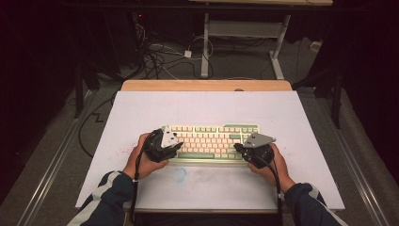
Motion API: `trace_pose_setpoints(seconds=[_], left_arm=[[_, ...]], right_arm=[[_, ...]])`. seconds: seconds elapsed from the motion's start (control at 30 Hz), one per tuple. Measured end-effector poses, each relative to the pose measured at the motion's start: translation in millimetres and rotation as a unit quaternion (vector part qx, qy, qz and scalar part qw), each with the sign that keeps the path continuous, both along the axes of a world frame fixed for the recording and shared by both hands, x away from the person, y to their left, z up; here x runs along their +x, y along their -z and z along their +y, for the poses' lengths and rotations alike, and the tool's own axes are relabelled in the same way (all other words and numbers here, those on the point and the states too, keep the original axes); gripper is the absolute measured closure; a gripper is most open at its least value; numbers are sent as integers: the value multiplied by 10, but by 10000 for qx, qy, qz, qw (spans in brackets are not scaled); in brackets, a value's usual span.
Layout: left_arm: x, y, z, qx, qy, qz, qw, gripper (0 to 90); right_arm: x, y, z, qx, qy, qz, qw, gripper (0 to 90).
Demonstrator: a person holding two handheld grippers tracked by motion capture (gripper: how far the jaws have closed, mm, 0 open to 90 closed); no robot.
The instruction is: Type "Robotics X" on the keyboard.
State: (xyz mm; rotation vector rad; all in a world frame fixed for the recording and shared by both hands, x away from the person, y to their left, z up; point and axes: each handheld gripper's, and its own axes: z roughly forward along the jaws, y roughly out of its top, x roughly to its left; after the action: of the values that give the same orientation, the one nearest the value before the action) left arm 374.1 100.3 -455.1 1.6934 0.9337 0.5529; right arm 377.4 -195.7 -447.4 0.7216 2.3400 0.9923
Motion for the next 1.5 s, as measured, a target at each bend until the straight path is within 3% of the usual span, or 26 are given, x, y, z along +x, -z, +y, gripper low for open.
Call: trace_pose_setpoints(seconds=[0.27, 0.6, 0.77, 1.0, 1.1, 1.17, 1.37, 1.5], left_arm=[[17, -13, 11, -85, -157, -118, 9998, 400], [25, -43, 18, -272, -369, -303, 9985, 185], [12, -45, -3, -217, -439, -468, 9977, 161], [-18, -55, -18, -203, -387, -559, 9975, 160], [-34, -70, -18, -271, -359, -530, 9976, 160], [-50, -95, -15, -445, -302, -446, 9976, 161], [-123, -112, -46, -397, -248, -542, 9974, 169], [-171, -123, -35, -481, -238, -538, 9971, 208]], right_arm=[[-25, -100, -36, 215, 53, -153, 9996, 786], [-30, -127, -58, 417, 344, -456, 9975, 378], [-28, -125, -35, 448, 701, -655, 9944, 211], [-46, -155, -44, 507, 800, -786, 9924, 181], [-63, -168, -41, 498, 799, -837, 9920, 188], [-76, -175, -38, 487, 779, -877, 9919, 194], [-127, -206, -27, 474, 717, -951, 9917, 212], [-158, -228, -27, 484, 735, -964, 9914, 227]])
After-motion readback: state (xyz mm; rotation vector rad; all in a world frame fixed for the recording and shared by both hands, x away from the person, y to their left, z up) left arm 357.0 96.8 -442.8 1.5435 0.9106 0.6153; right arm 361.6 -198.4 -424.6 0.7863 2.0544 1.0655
